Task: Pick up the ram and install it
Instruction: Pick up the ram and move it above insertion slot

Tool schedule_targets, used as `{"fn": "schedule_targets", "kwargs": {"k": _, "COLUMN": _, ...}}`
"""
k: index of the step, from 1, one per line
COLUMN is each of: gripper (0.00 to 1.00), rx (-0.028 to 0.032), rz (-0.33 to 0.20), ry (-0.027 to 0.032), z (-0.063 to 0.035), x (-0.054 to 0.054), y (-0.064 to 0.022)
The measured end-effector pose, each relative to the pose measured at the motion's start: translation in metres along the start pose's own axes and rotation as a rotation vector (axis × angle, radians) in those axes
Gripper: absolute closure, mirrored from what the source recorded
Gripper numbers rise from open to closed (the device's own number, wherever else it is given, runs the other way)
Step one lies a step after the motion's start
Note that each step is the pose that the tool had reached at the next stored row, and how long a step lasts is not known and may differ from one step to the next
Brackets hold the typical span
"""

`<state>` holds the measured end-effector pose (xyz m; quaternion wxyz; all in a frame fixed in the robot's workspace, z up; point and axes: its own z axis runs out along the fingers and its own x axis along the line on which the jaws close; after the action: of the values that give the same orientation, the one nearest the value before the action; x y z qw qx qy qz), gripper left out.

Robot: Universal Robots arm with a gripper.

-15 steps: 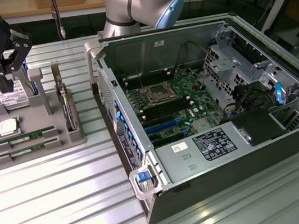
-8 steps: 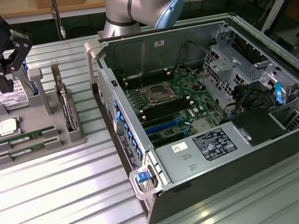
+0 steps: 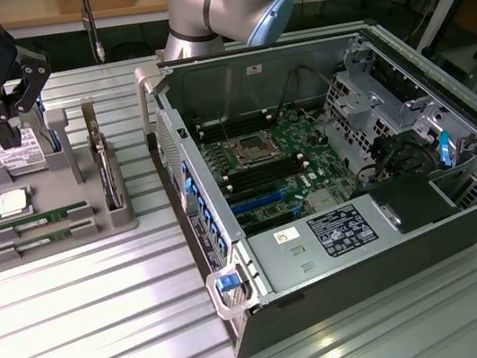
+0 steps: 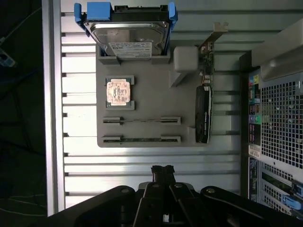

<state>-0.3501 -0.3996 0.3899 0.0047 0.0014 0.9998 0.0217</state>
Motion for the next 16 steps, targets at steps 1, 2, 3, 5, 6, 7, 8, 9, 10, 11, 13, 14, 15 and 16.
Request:
{"fn": "schedule_targets", "kwargs": {"k": 1, "gripper": 0.89, "rx": -0.0001, "rz": -0.015, "ry": 0.0006, "z": 0.0000, "x": 0.0000, "y": 0.0000}}
{"fn": "schedule_targets", "kwargs": {"k": 2, "gripper": 0.89, "rx": -0.0002, "rz": -0.026, "ry": 0.0011, "z": 0.0000, "x": 0.0000, "y": 0.0000}}
{"fn": "schedule_targets", "kwargs": {"k": 3, "gripper": 0.89, "rx": -0.0004, "rz": -0.038, "ry": 0.0016, "z": 0.0000, "x": 0.0000, "y": 0.0000}}
{"fn": "schedule_targets", "kwargs": {"k": 5, "gripper": 0.89, "rx": -0.0006, "rz": -0.061, "ry": 0.0027, "z": 0.0000, "x": 0.0000, "y": 0.0000}}
{"fn": "schedule_targets", "kwargs": {"k": 6, "gripper": 0.89, "rx": -0.0006, "rz": -0.069, "ry": 0.0030, "z": 0.0000, "x": 0.0000, "y": 0.0000}}
{"fn": "schedule_targets", "kwargs": {"k": 7, "gripper": 0.89, "rx": -0.0007, "rz": -0.076, "ry": 0.0033, "z": 0.0000, "x": 0.0000, "y": 0.0000}}
{"fn": "schedule_targets", "kwargs": {"k": 8, "gripper": 0.89, "rx": -0.0008, "rz": -0.086, "ry": 0.0037, "z": 0.0000, "x": 0.0000, "y": 0.0000}}
{"fn": "schedule_targets", "kwargs": {"k": 9, "gripper": 0.89, "rx": -0.0009, "rz": -0.093, "ry": 0.0040, "z": 0.0000, "x": 0.0000, "y": 0.0000}}
{"fn": "schedule_targets", "kwargs": {"k": 10, "gripper": 0.89, "rx": -0.0009, "rz": -0.099, "ry": 0.0043, "z": 0.0000, "x": 0.0000, "y": 0.0000}}
{"fn": "schedule_targets", "kwargs": {"k": 11, "gripper": 0.89, "rx": -0.0010, "rz": -0.109, "ry": 0.0047, "z": 0.0000, "x": 0.0000, "y": 0.0000}}
{"fn": "schedule_targets", "kwargs": {"k": 13, "gripper": 0.89, "rx": -0.0012, "rz": -0.129, "ry": 0.0056, "z": 0.0000, "x": 0.0000, "y": 0.0000}}
{"fn": "schedule_targets", "kwargs": {"k": 14, "gripper": 0.89, "rx": -0.0013, "rz": -0.134, "ry": 0.0058, "z": 0.0000, "x": 0.0000, "y": 0.0000}}
{"fn": "schedule_targets", "kwargs": {"k": 15, "gripper": 0.89, "rx": -0.0013, "rz": -0.143, "ry": 0.0062, "z": 0.0000, "x": 0.0000, "y": 0.0000}}
{"fn": "schedule_targets", "kwargs": {"k": 16, "gripper": 0.89, "rx": -0.0014, "rz": -0.152, "ry": 0.0066, "z": 0.0000, "x": 0.0000, "y": 0.0000}}
